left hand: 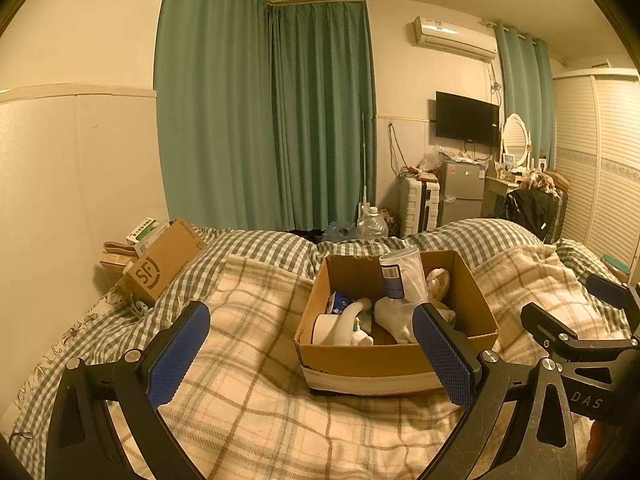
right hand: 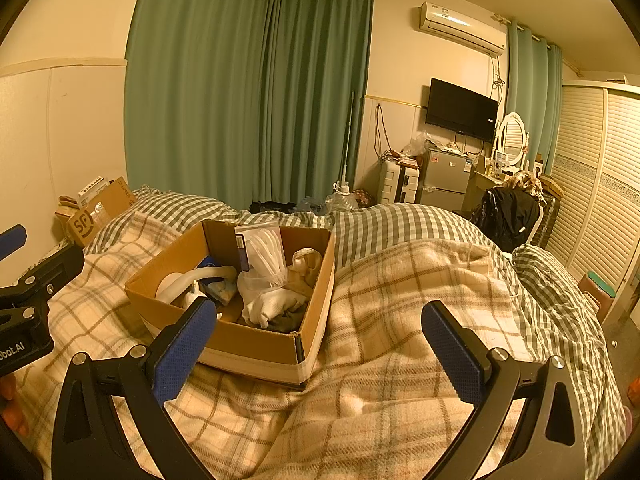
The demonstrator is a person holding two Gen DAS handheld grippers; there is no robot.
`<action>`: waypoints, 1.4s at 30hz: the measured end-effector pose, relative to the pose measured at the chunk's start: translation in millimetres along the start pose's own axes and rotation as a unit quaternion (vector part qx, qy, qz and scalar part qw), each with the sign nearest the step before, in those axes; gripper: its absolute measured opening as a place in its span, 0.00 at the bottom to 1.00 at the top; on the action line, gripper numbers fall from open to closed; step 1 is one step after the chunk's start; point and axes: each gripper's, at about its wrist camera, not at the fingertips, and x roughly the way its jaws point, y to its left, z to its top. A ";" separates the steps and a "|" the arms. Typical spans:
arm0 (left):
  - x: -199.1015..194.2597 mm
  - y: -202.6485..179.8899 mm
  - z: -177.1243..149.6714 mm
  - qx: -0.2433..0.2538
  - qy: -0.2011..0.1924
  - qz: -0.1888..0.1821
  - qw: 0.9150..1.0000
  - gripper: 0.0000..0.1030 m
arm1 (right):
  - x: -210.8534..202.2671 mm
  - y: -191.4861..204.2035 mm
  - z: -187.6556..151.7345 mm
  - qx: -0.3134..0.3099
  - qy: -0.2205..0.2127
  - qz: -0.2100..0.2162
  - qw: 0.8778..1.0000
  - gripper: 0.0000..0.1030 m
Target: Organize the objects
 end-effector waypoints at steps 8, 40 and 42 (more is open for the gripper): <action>0.1 -0.4 0.1 0.001 0.000 0.001 1.000 1.00 | 0.0 -0.1 -0.8 0.000 0.001 0.000 1.000 1.00; 3.1 0.5 -2.2 0.004 0.004 0.004 1.000 1.00 | 1.2 1.2 -0.9 -0.001 0.003 0.000 1.000 1.00; 3.7 0.6 -2.8 0.005 0.005 0.004 1.000 1.00 | 0.9 0.3 -3.4 -0.001 0.004 0.000 1.000 1.00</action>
